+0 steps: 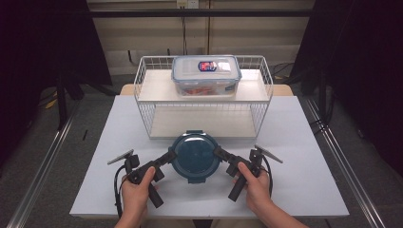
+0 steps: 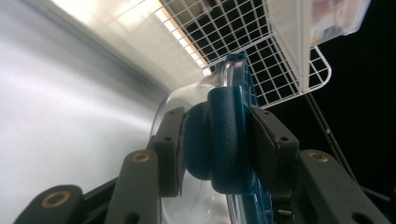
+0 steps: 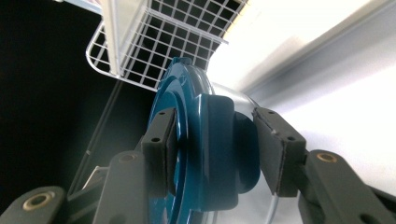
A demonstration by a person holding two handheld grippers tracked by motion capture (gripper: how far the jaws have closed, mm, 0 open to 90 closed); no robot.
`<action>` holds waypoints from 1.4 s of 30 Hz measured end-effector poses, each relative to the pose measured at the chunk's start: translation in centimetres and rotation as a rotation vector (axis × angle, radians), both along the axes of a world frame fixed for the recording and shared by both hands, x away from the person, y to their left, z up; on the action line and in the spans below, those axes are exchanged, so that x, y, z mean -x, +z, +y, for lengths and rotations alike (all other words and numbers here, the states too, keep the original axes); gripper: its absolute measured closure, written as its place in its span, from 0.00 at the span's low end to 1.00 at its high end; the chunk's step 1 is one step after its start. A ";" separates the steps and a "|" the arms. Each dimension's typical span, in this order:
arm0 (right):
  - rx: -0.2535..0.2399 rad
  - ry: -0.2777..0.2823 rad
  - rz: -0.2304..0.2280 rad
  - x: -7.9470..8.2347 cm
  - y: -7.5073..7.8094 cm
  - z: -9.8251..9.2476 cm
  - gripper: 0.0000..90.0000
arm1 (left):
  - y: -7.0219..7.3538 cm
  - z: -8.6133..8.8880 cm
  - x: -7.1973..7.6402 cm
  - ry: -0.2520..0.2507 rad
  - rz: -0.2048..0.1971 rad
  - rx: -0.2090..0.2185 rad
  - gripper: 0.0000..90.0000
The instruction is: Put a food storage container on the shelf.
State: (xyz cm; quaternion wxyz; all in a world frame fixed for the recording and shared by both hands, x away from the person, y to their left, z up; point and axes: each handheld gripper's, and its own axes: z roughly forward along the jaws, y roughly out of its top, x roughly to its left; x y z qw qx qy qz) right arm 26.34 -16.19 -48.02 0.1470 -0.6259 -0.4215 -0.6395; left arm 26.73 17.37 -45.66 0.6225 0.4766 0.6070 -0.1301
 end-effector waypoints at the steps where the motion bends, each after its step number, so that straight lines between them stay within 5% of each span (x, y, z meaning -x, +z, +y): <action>1: -0.002 -0.002 -0.006 0.0 0.1 0.0 0.58 | 0.2 -0.2 -0.1 0.012 -0.010 0.007 0.65; 3: -0.019 -0.013 -0.015 0.1 0.4 -0.1 0.58 | 0.5 -0.2 -0.2 -0.010 -0.022 -0.006 0.65; 8: -0.015 -0.036 -0.040 0.0 1.2 -0.4 0.58 | 1.1 -0.9 -0.5 0.014 -0.031 0.034 0.65; 11: -0.031 -0.041 -0.045 0.0 1.7 -0.6 0.59 | 1.6 -0.9 -0.6 0.005 -0.039 -0.004 0.65; 15: -0.033 -0.056 -0.062 0.0 2.4 -0.7 0.59 | 2.2 -1.2 -0.8 0.019 -0.063 0.033 0.65; 29: -0.058 -0.089 -0.119 -0.6 4.9 -0.9 0.60 | 4.6 -1.6 -1.7 0.014 -0.124 0.036 0.65; 42: -0.100 -0.130 -0.170 -1.1 8.1 -1.1 0.65 | 8.0 -2.1 -2.4 0.029 -0.179 0.057 0.65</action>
